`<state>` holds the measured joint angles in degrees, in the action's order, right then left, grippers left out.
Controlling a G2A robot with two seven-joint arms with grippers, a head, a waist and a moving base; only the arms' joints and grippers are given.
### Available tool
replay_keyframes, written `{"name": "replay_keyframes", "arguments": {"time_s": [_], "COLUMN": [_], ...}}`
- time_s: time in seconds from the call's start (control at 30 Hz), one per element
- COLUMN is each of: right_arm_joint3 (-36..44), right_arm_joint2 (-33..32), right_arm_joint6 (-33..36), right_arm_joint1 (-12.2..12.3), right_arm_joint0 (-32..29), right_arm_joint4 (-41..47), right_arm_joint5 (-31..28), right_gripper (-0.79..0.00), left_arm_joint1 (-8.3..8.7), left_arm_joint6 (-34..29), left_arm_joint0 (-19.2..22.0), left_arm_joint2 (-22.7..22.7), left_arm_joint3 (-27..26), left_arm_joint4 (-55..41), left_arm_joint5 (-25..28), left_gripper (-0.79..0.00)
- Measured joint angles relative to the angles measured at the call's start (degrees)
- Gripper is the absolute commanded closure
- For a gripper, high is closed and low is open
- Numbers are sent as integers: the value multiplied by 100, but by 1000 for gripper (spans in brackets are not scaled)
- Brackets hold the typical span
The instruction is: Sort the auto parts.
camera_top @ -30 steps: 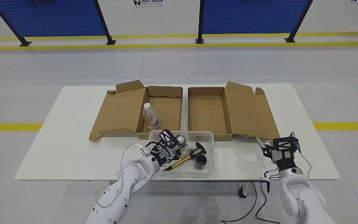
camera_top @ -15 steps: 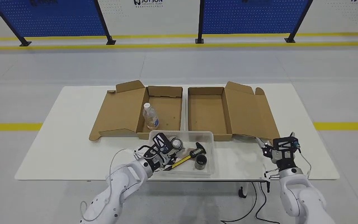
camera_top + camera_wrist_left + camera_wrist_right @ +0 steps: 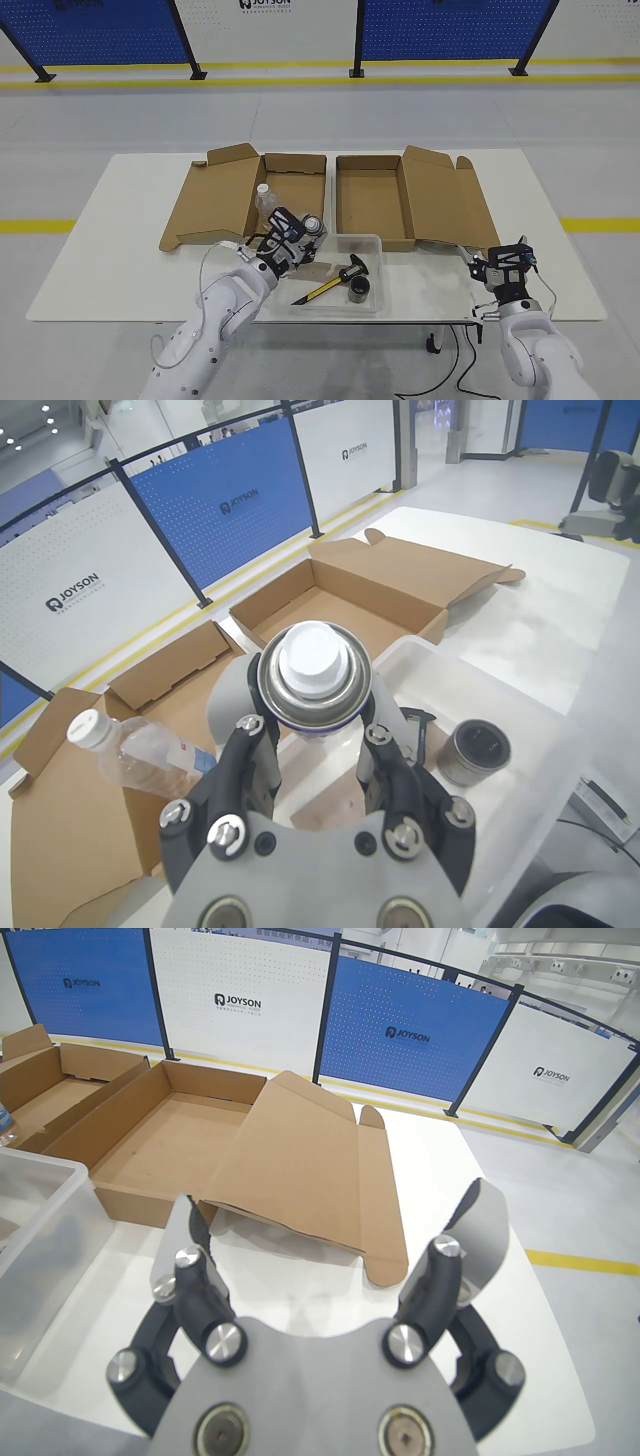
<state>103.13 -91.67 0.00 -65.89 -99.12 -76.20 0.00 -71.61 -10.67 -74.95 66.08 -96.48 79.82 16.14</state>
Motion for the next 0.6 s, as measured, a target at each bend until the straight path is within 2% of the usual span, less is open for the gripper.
{"name": "replay_keyframes", "arguments": {"time_s": [0.33,0.6], "right_arm_joint3": [0,0], "right_arm_joint2": [0,0], "right_arm_joint6": [0,0], "right_arm_joint1": [0,0], "right_arm_joint0": [0,0], "right_arm_joint4": [0,0], "right_arm_joint5": [0,0], "right_gripper": [-785,-785], "left_arm_joint1": [-226,-379], "left_arm_joint6": [-169,-278], "left_arm_joint0": [983,1593], "left_arm_joint2": [-613,-852], "left_arm_joint3": [1192,2215], "left_arm_joint4": [-10,-67], "left_arm_joint5": [-632,-922], "left_gripper": [0,0]}}
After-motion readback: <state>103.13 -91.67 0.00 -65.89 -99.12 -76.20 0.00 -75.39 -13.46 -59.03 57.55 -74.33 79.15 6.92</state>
